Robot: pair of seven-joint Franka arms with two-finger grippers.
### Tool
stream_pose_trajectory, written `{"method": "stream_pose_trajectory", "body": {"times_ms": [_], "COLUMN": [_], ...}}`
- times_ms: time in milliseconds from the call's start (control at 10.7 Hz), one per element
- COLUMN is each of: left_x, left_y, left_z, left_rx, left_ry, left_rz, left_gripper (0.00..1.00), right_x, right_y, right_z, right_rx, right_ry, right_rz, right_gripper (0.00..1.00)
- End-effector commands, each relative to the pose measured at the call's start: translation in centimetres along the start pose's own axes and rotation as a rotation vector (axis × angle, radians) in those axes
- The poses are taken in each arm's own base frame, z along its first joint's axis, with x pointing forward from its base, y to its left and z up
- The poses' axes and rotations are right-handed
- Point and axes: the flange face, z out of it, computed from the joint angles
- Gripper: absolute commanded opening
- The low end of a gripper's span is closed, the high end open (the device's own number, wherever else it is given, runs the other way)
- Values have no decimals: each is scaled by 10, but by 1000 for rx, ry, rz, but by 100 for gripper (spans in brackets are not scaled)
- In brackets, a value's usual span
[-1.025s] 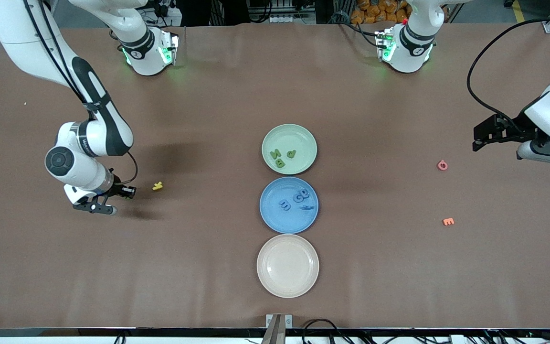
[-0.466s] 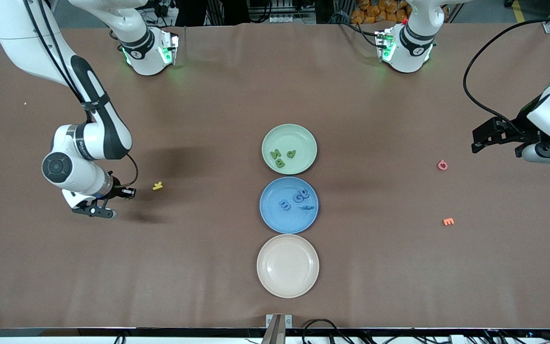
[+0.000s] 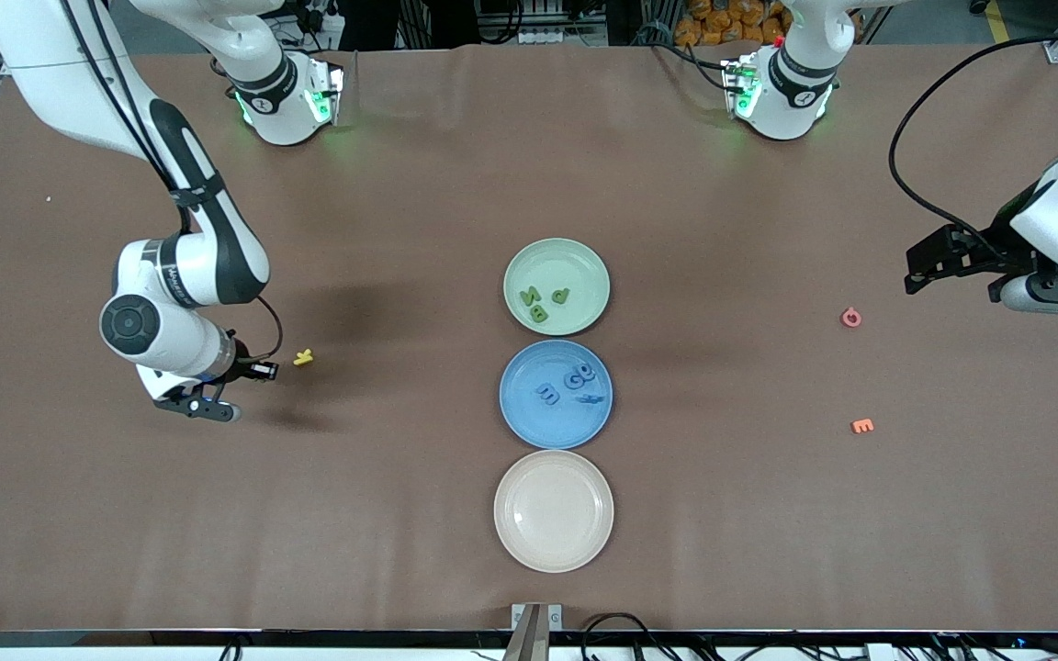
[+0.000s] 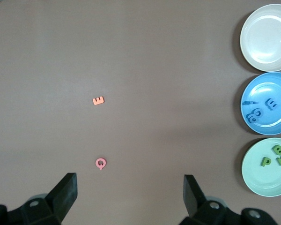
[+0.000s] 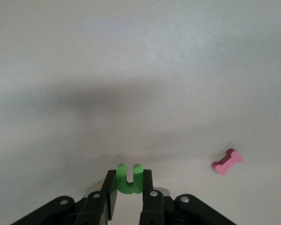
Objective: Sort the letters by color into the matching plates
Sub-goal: 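Carry green u to the green plate with the right gripper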
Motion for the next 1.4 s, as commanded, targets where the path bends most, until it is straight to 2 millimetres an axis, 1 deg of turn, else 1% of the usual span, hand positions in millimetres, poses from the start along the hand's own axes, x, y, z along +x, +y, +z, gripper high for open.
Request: {"method": "stream_pose_trajectory", "body": {"times_ms": [0, 279, 373, 652, 745, 838, 931, 1025, 1304], "left_x": [-5, -5, -5, -5, -5, -4, -4, -4, -4], "left_y": [9, 8, 8, 9, 9, 8, 8, 8, 8], "left_z": [-7, -6, -6, -6, -6, -5, -5, -5, -5], "left_rx": [-19, -19, -20, -20, -20, -20, -20, -20, -20], "left_ry": [-7, -9, -9, -9, -9, -10, -10, -10, -10], "left_rz": [-11, -12, -11, -9, -9, -11, -11, -12, -11], "left_gripper": [100, 100, 100, 100, 100, 100, 100, 100, 100], "right_x": [-15, -36, -41, -62, -67, -74, -82, -88, -115], "right_y": [-37, -87, -98, -142, -152, -166, -183, -197, -244], "right_z": [-18, -24, -26, -31, -30, -30, -32, -33, -35], "right_rx": [11, 15, 14, 30, 29, 33, 43, 51, 74], "right_ry": [-9, -17, -20, -18, -18, -16, -18, -23, -30], "right_rz": [75, 147, 166, 237, 265, 267, 277, 294, 337], "right_gripper": [0, 0, 0, 0, 0, 0, 0, 0, 0]}}
